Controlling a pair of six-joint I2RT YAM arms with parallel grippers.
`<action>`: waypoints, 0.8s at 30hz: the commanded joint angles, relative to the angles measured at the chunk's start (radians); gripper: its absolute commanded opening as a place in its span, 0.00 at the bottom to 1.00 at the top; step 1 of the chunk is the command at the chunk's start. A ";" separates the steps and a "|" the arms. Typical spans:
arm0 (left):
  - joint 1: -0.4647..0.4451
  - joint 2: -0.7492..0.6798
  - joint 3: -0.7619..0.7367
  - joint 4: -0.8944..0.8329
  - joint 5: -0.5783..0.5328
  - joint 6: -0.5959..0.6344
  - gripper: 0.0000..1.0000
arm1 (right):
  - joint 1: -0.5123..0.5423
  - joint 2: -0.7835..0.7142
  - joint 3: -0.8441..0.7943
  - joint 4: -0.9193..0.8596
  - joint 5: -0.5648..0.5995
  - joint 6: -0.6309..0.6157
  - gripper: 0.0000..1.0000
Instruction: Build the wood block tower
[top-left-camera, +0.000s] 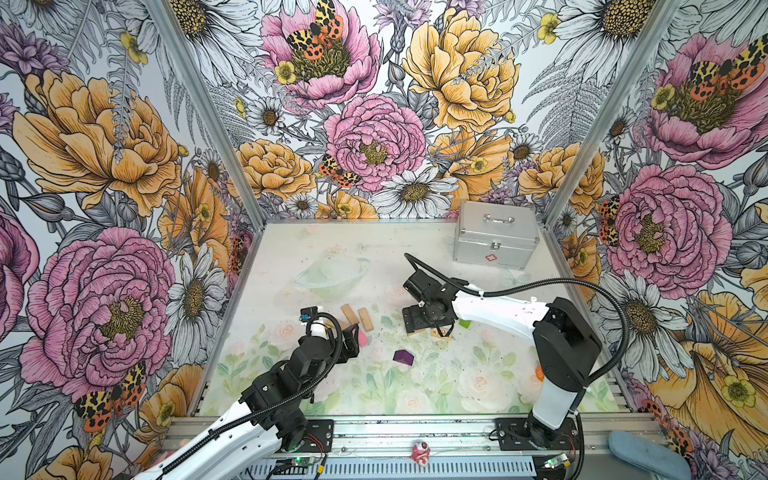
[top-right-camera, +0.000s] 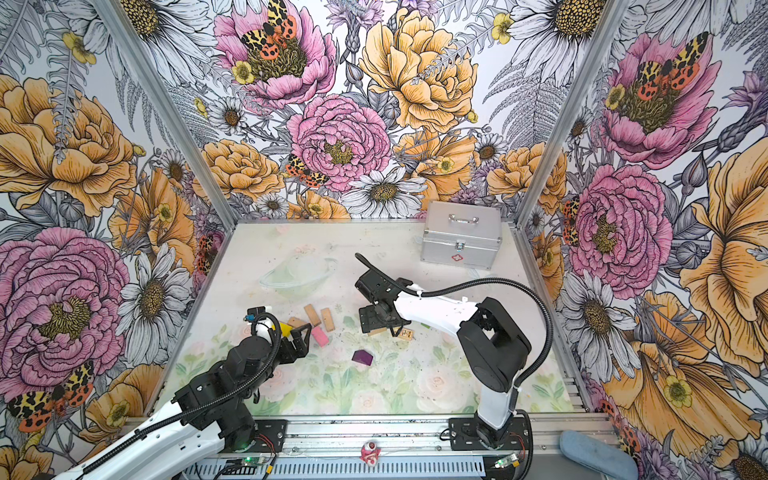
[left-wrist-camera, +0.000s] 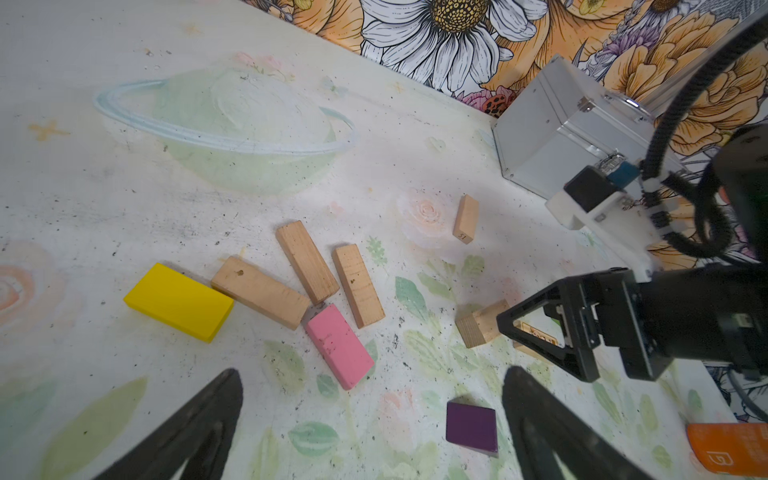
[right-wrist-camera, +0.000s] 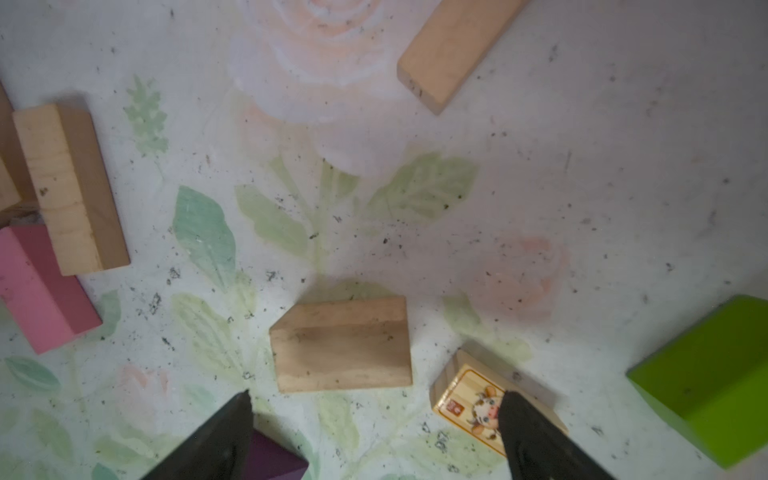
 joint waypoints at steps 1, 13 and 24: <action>-0.007 -0.009 -0.003 -0.030 -0.021 -0.009 0.99 | 0.023 0.027 0.054 0.033 -0.041 -0.027 0.95; -0.008 -0.016 -0.016 -0.033 -0.022 -0.008 0.99 | 0.028 0.118 0.080 0.032 -0.015 -0.034 0.94; -0.006 -0.009 -0.005 -0.032 -0.035 -0.001 0.99 | 0.014 0.153 0.091 0.015 0.039 -0.030 0.71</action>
